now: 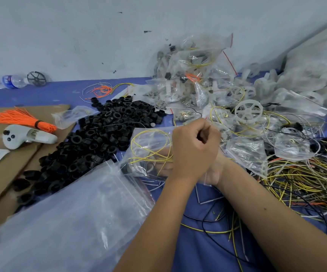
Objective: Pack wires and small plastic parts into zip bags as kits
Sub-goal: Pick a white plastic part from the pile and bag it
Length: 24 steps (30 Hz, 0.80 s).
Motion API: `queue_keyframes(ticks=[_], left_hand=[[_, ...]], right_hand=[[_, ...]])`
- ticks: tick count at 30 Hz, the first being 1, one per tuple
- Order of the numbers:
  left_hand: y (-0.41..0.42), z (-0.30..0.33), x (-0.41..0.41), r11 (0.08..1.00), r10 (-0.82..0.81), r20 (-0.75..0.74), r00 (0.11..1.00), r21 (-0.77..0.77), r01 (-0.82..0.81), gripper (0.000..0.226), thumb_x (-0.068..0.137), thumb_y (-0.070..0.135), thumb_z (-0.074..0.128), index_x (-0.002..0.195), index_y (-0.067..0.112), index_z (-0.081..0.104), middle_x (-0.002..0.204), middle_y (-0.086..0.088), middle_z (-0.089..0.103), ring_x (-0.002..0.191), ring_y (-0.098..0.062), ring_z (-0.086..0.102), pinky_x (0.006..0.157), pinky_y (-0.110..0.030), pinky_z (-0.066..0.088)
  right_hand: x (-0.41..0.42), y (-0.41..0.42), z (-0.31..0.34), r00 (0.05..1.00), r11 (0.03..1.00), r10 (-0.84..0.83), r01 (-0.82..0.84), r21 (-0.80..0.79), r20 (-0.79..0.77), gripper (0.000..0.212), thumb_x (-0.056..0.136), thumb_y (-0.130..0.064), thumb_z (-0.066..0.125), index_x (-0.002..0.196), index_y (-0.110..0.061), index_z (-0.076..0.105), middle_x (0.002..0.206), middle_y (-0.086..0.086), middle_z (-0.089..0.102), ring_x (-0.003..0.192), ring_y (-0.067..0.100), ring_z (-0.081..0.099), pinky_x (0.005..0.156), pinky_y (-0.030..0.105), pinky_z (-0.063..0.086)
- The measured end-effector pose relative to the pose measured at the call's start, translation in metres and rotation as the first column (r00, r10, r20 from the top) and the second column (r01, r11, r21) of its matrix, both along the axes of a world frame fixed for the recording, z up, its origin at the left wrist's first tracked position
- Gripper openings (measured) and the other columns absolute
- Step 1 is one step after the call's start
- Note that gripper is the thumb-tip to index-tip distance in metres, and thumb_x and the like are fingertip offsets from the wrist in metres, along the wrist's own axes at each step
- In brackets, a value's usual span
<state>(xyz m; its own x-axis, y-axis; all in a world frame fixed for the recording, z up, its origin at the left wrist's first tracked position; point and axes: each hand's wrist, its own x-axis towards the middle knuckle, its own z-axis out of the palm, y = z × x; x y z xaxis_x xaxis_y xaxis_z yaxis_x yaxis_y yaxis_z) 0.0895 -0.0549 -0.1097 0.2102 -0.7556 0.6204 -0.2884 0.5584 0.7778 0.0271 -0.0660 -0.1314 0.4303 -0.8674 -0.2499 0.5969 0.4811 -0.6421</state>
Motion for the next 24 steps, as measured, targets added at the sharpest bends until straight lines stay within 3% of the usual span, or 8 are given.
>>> queue_keyframes(ticks=[2, 4, 8, 11, 13, 17, 20, 24], left_hand=[[-0.002, 0.000, 0.004, 0.998, 0.062, 0.041, 0.997, -0.004, -0.062, 0.035, 0.085, 0.023, 0.059, 0.057, 0.026, 0.040, 0.051, 0.010, 0.037, 0.051, -0.009, 0.036, 0.051, -0.023, 0.028], [-0.003, -0.001, 0.009, 0.989, 0.149, 0.066, 0.987, -0.016, -0.148, 0.027, 0.089, 0.030, 0.054, 0.064, 0.019, 0.050, 0.055, 0.009, 0.046, 0.055, -0.010, 0.044, 0.055, -0.031, 0.036], [-0.008, -0.003, 0.020, 0.951, 0.307, -0.001, 0.952, 0.031, -0.307, 0.023, 0.092, 0.030, 0.051, 0.073, 0.017, 0.055, 0.061, 0.007, 0.053, 0.061, -0.015, 0.050, 0.060, -0.038, 0.041], [-0.009, -0.005, 0.024, 0.937, 0.345, -0.036, 0.938, 0.070, -0.342, 0.017, 0.092, 0.024, 0.052, 0.077, 0.017, 0.054, 0.067, 0.007, 0.054, 0.067, -0.018, 0.052, 0.065, -0.043, 0.045], [-0.009, -0.005, 0.025, 0.928, 0.366, -0.025, 0.930, 0.082, -0.363, 0.014, 0.091, 0.024, 0.051, 0.078, 0.019, 0.053, 0.073, 0.008, 0.055, 0.073, -0.019, 0.053, 0.070, -0.044, 0.046], [-0.010, -0.006, 0.026, 0.917, 0.382, -0.005, 0.924, 0.124, -0.379, 0.014, 0.091, 0.027, 0.049, 0.080, 0.020, 0.054, 0.080, 0.006, 0.058, 0.085, -0.021, 0.055, 0.077, -0.040, 0.046], [-0.010, -0.007, 0.027, 0.914, 0.371, -0.053, 0.927, 0.197, -0.354, 0.016, 0.091, 0.030, 0.046, 0.082, 0.019, 0.054, 0.082, 0.002, 0.060, 0.088, -0.026, 0.057, 0.079, -0.046, 0.048], [-0.008, -0.004, 0.024, 0.914, 0.370, -0.106, 0.923, 0.221, -0.341, 0.019, 0.092, 0.032, 0.045, 0.084, 0.018, 0.056, 0.084, 0.000, 0.061, 0.086, -0.028, 0.057, 0.080, -0.050, 0.048]], right_hand=[[-0.008, -0.001, 0.008, 0.982, 0.980, 0.189, -0.189, -0.063, 0.003, 0.019, 0.086, -0.031, 0.061, 0.077, -0.018, 0.073, 0.072, -0.004, 0.068, 0.071, 0.010, 0.069, 0.066, 0.029, 0.057], [-0.014, -0.008, 0.016, 0.914, 0.931, 0.311, -0.348, -0.112, -0.260, 0.032, 0.093, -0.037, 0.054, 0.072, -0.023, 0.073, 0.071, -0.003, 0.067, 0.068, 0.012, 0.067, 0.062, 0.029, 0.054], [-0.026, -0.009, 0.031, 0.886, 0.938, 0.043, -0.195, -0.286, -0.461, 0.032, 0.104, -0.026, 0.051, 0.087, -0.009, 0.072, 0.075, 0.007, 0.069, 0.063, 0.018, 0.066, 0.054, 0.033, 0.057], [-0.035, -0.004, 0.031, 0.871, 0.960, -0.022, -0.120, -0.255, -0.492, 0.039, 0.104, -0.035, 0.046, 0.101, -0.012, 0.076, 0.097, 0.015, 0.075, 0.083, 0.030, 0.073, 0.075, 0.046, 0.061], [-0.041, 0.000, 0.028, 0.877, 0.981, -0.019, -0.075, -0.176, -0.480, 0.066, 0.105, -0.056, 0.031, 0.113, -0.006, 0.074, 0.109, 0.023, 0.073, 0.100, 0.038, 0.072, 0.089, 0.049, 0.059], [-0.044, 0.009, 0.028, 0.970, 0.988, 0.125, -0.142, -0.067, -0.210, 0.100, 0.090, -0.082, 0.026, 0.129, 0.004, 0.060, 0.115, 0.029, 0.062, 0.106, 0.040, 0.059, 0.109, 0.051, 0.036], [-0.034, 0.008, 0.026, 0.941, 0.962, 0.196, -0.239, -0.131, -0.277, 0.097, 0.093, -0.075, 0.036, 0.138, 0.009, 0.051, 0.128, 0.028, 0.051, 0.115, 0.038, 0.048, 0.114, 0.054, 0.032], [-0.016, -0.003, 0.023, 0.900, 0.951, 0.236, -0.292, -0.103, -0.366, 0.076, 0.098, -0.068, 0.035, 0.135, -0.008, 0.064, 0.134, 0.020, 0.060, 0.117, 0.034, 0.058, 0.108, 0.051, 0.044]])
